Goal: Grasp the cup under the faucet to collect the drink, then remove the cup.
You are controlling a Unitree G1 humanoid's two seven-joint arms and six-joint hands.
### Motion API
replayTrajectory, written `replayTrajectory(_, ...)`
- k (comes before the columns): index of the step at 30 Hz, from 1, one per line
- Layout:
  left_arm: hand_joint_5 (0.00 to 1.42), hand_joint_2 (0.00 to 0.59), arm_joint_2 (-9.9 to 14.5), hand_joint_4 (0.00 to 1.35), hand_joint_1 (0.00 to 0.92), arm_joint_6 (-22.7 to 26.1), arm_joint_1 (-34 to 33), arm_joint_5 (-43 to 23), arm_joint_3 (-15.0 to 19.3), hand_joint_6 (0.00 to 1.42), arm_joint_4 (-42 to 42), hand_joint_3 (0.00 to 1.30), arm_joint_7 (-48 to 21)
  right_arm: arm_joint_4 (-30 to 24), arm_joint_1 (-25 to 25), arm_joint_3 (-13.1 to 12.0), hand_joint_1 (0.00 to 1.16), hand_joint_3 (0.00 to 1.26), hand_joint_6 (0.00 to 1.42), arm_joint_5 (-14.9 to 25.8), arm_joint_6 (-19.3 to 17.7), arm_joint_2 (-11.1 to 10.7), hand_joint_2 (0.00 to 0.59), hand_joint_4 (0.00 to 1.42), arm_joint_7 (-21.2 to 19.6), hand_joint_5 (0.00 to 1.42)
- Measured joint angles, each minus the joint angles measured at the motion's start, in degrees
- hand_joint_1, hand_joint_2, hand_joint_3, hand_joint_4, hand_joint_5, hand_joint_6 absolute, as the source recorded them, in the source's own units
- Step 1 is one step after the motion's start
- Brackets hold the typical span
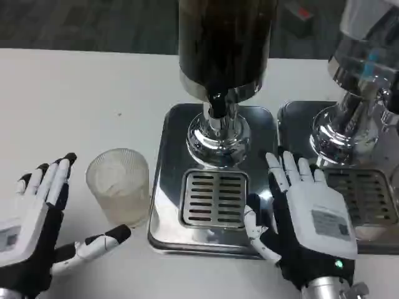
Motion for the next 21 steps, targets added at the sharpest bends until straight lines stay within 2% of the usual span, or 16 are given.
replayTrajectory(21,0.00,0.039,-0.5,0.00,0.000,-0.1,-0.4,-0.4,0.2,0.00,0.4,0.00,0.1,0.2,-0.6,-0.9,0.33,0.09,0.00,0.2,0.0,-0.1,0.572,0.00,-0.1,0.00)
